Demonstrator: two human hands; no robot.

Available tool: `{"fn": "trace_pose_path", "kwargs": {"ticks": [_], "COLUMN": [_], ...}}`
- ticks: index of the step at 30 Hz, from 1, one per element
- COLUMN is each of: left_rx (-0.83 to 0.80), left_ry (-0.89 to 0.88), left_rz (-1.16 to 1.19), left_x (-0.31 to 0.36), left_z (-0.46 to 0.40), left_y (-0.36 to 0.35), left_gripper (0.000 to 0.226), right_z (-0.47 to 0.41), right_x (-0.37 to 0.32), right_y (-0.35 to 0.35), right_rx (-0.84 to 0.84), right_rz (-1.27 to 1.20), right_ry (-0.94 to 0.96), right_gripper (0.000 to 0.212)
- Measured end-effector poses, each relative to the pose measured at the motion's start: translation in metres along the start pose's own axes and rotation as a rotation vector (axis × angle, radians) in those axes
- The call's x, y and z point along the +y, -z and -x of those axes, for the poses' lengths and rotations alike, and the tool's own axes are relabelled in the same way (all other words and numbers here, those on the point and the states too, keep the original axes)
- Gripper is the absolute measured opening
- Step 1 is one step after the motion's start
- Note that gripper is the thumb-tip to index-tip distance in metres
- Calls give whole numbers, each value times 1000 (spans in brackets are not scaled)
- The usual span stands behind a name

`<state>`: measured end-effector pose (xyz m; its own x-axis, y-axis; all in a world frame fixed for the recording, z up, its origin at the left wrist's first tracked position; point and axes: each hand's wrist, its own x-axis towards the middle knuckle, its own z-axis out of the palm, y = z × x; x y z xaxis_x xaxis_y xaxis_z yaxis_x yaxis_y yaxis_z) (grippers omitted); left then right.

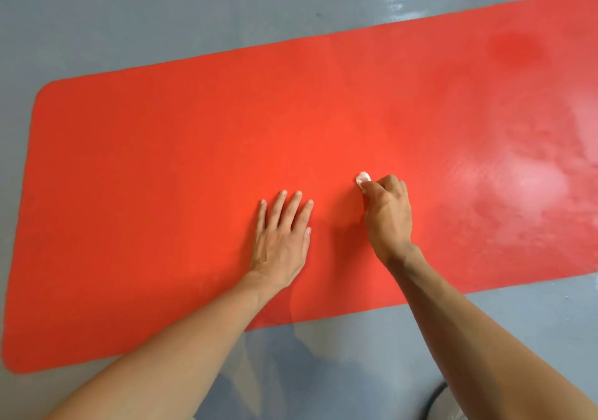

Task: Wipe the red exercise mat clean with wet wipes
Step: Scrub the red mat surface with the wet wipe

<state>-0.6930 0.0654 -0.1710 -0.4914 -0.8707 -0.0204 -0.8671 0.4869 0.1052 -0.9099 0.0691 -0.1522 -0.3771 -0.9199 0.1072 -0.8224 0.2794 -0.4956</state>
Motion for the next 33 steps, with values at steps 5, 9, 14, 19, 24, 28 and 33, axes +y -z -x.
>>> {"fn": "trace_pose_path", "kwargs": {"ticks": [5,9,14,19,24,28,33], "left_rx": [83,64,24,48,66,65,83], "left_ry": [-18,-24,-126,-114,-116,-117,-117], "left_rz": [99,101,35,24,49,48,34], "left_x": [-3,-6,-10,-8,-8,-8,-8], "left_z": [2,4,9,6,7,7,8], "left_y": [-6,-7,-5,-3,-5,-5,-6], "left_gripper": [51,52,56,57,53,51,49], "right_z": [54,76,26,36,70,53,18], "right_x": [-35,-39,12,-8,-27,-8,14], "right_y": [-17,-12,4,-2,-10,0,8], "right_rx": [-27,-184,-67,5,-116,-270,-138], "right_rz": [-107,-96,-54,-11,-86,-35,-25], "right_ry": [108,392,-12,-33,212,538,246], "right_gripper": [31,42,34,37,38,40,37]}}
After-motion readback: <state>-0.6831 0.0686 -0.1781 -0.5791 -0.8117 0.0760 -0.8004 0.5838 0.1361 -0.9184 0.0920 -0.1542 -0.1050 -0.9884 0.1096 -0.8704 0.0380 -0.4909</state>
